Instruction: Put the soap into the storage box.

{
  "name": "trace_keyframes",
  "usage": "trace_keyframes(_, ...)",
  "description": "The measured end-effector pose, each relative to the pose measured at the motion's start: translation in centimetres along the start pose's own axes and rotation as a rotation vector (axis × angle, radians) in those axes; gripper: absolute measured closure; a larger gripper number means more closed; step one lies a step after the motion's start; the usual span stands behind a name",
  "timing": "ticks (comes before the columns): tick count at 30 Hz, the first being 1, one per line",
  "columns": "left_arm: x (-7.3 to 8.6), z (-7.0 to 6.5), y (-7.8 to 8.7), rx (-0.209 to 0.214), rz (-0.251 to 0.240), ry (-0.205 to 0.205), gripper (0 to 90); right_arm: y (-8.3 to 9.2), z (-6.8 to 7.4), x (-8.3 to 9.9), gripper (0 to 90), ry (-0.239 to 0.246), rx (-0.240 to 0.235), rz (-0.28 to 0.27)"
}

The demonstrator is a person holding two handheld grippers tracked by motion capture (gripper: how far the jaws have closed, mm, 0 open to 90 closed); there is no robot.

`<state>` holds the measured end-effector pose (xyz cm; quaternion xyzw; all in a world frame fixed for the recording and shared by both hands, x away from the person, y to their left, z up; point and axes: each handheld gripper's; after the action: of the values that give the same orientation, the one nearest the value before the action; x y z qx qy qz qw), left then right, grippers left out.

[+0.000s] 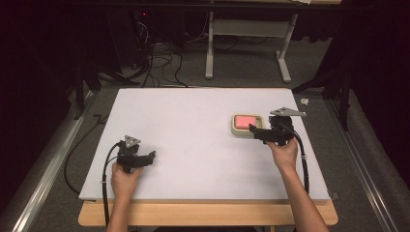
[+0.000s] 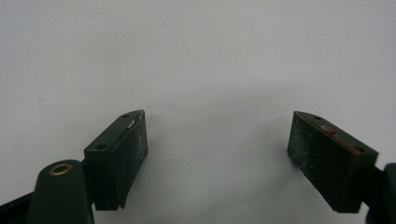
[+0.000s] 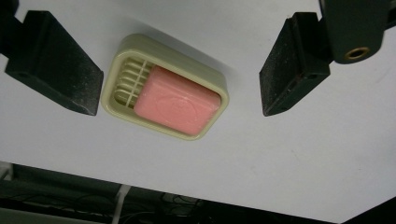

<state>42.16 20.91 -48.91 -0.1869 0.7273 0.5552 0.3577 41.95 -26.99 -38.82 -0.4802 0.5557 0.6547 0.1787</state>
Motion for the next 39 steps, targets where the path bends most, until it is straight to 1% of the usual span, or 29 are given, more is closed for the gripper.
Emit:
trace_keyframes(2, 0.0, 0.0, 0.0, 0.000, 0.000, 0.000, 20.7, 0.3, -0.1, 0.1, 14.6, 0.006, 0.003, -0.009)
trace_keyframes(4, 0.0, 0.0, 0.0, 0.000, 0.000, 0.000, 20.7, 0.6, -0.1, 0.3, 14.9, 0.000, 0.003, -0.014)
trace_keyframes(15, 0.0, 0.0, 0.0, 0.000, 0.000, 0.000, 20.6, 1.7, -0.5, 1.4, 15.3, -0.012, 0.010, -0.025)
trace_keyframes(16, 0.0, 0.0, 0.0, 0.000, 0.000, 0.000, 20.7, 1.7, -0.5, 1.5, 15.3, -0.020, 0.009, -0.024)
trace_keyframes(22, 0.0, 0.0, 0.0, 0.000, 0.000, 0.000, 20.7, 2.1, -0.8, 2.0, 15.5, -0.021, 0.014, -0.024)
trace_keyframes(38, 0.0, 0.0, 0.0, 0.000, 0.000, 0.000, 20.7, 3.0, -1.5, 3.4, 15.7, -0.054, 0.026, -0.035)
trace_keyframes(39, 0.0, 0.0, 0.0, 0.000, 0.000, 0.000, 20.7, 3.1, -1.5, 3.6, 15.7, -0.064, 0.026, -0.031)
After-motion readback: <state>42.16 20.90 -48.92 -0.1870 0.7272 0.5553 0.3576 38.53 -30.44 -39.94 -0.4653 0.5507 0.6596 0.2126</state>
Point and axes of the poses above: each handheld gripper's, and its own axes: y roughly backward along the jaws, x roughly out of its underside, z roughly to its left, and after that the axes turned 9 degrees about y, right-handed
